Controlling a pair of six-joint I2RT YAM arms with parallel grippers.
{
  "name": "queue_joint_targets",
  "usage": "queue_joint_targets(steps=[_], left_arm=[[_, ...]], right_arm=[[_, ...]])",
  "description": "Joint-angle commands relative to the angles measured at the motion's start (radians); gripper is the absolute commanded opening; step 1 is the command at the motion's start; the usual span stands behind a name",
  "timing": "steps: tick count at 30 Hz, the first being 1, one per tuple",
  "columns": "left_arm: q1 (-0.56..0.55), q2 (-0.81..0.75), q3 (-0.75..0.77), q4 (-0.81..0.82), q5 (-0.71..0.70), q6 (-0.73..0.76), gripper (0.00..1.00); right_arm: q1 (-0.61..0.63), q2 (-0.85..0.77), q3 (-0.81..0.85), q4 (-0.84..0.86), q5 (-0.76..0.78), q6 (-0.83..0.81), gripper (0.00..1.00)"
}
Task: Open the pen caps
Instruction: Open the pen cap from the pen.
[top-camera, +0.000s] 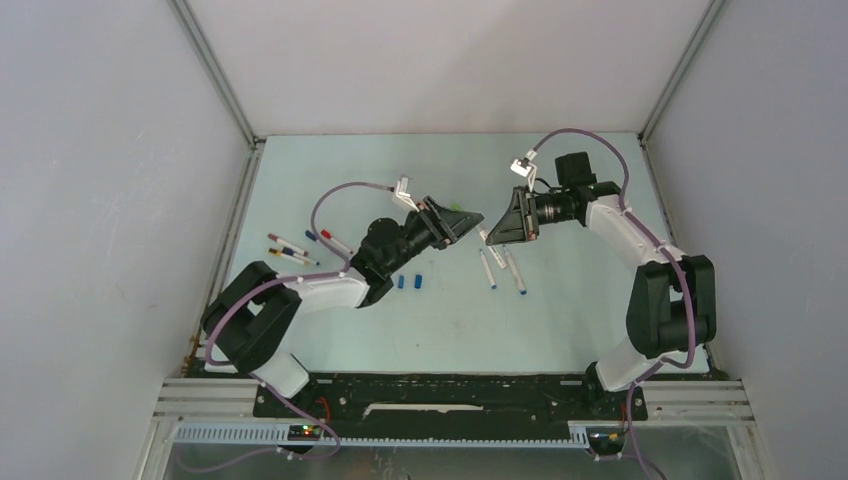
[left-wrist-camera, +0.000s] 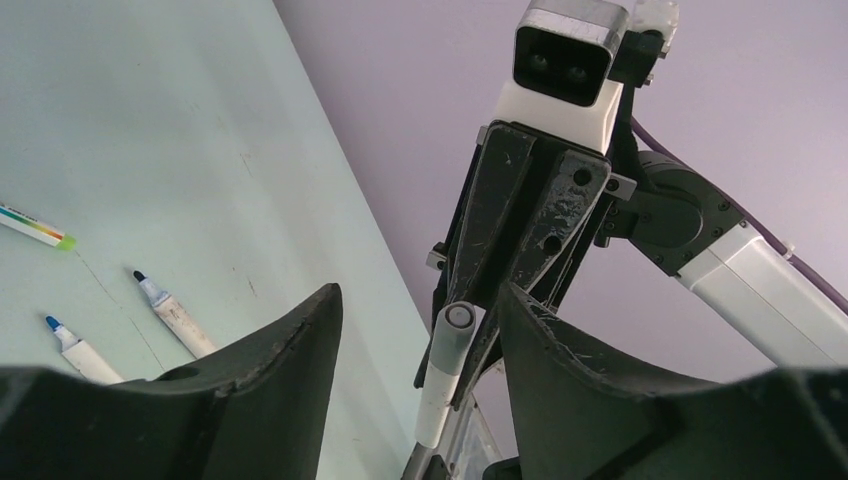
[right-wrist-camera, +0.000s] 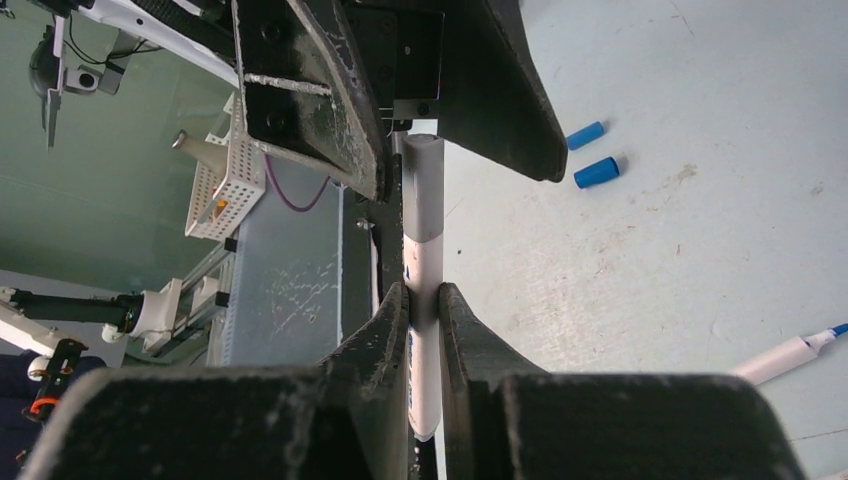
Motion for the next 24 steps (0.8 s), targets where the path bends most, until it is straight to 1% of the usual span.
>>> queue_joint_targets(steps=[1, 4, 9, 11, 15, 16, 17, 18, 20, 21, 22, 24], left_arm=[[-0.013, 0.013, 0.063, -0.009, 0.022, 0.005, 0.6], [-0.017, 0.019, 0.075, -0.023, 0.027, 0.008, 0.54], [-0.021, 0.024, 0.088, -0.039, 0.035, 0.016, 0.4], [-0.022, 0.028, 0.091, -0.041, 0.041, 0.016, 0.3], [-0.022, 0.033, 0.095, -0.032, 0.058, 0.016, 0.03], [-0.022, 0.031, 0.093, -0.028, 0.058, 0.016, 0.01], [-0.022, 0.028, 0.09, -0.026, 0.054, 0.017, 0.0], [-0.023, 0.023, 0.083, -0.024, 0.048, 0.021, 0.0], [-0.023, 0.005, 0.069, -0.022, 0.031, 0.03, 0.0], [-0.023, -0.005, 0.062, -0.024, 0.022, 0.038, 0.0], [-0.024, -0.013, 0.054, -0.026, 0.012, 0.047, 0.0], [-0.024, -0.027, 0.039, -0.024, -0.009, 0.055, 0.0]], right_arm=[[0.008, 0.013, 0.001, 0.024, 0.005, -0.005, 0.0], [0.014, 0.018, 0.001, 0.025, 0.01, -0.005, 0.0], [0.017, 0.022, 0.001, 0.027, 0.021, -0.002, 0.0], [0.018, 0.024, 0.001, 0.026, 0.025, -0.002, 0.0], [0.016, 0.028, 0.002, 0.027, 0.034, 0.0, 0.0], [0.017, 0.027, 0.002, 0.028, 0.039, 0.001, 0.0], [0.017, 0.027, 0.001, 0.028, 0.044, 0.003, 0.0], [0.016, 0.028, 0.001, 0.028, 0.05, 0.004, 0.04], [0.018, 0.03, 0.001, 0.019, 0.062, 0.0, 0.27], [0.019, 0.031, 0.001, 0.015, 0.063, -0.003, 0.35], [0.02, 0.033, 0.001, 0.012, 0.065, -0.003, 0.4], [0.026, 0.037, 0.001, 0.01, 0.067, -0.003, 0.45]])
